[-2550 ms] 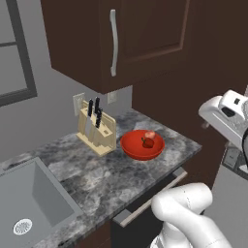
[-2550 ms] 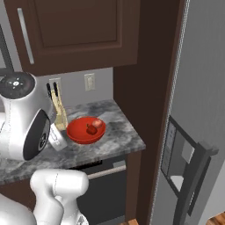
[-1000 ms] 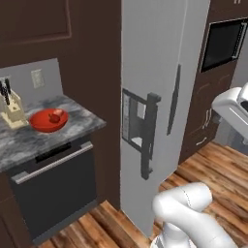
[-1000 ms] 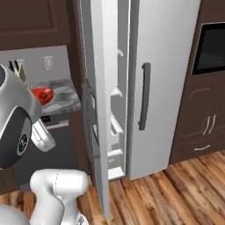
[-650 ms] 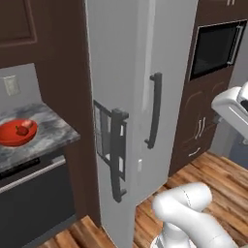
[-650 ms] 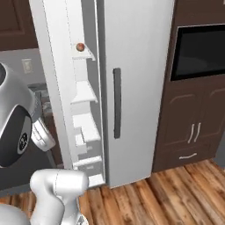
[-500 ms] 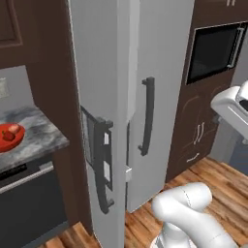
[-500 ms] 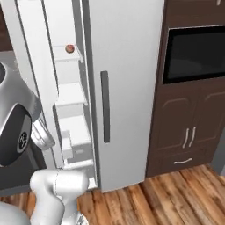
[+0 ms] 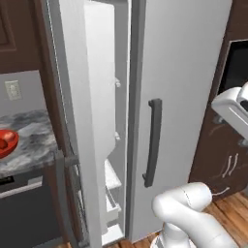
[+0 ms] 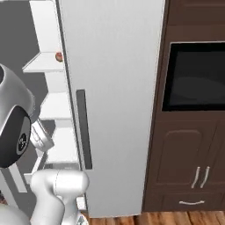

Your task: Take the peach, bell pepper, and peach from the freezer and place them in the bowl on the counter.

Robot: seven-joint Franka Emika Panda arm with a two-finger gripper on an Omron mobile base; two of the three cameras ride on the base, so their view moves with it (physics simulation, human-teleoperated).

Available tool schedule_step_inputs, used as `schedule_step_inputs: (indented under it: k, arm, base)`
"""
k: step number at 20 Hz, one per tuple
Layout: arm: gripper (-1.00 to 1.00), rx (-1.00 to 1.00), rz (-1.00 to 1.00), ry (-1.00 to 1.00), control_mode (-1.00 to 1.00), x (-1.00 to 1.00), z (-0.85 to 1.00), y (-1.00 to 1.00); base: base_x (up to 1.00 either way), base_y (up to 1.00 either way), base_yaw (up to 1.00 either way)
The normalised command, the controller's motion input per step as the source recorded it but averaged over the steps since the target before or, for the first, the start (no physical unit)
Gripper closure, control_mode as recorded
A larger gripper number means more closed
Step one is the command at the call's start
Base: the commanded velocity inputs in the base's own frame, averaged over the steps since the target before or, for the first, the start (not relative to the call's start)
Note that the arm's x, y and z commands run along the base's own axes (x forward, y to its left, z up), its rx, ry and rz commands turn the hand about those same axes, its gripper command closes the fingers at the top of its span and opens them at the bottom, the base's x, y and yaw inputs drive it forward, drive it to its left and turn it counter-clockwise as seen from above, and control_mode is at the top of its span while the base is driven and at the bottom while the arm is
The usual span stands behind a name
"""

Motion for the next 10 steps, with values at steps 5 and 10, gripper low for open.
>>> schedule_step_inputs:
  k: [5,10]
  arm:
    - [-1.0,0.0,0.0,0.0,1.0,0.0,0.0,0.0]
    - [-1.0,0.0,0.0,0.0,1.0,0.0,0.0,0.0]
  base:
    - [1.0,-0.01,0.43]
    - [1.0,0.0,0.28]
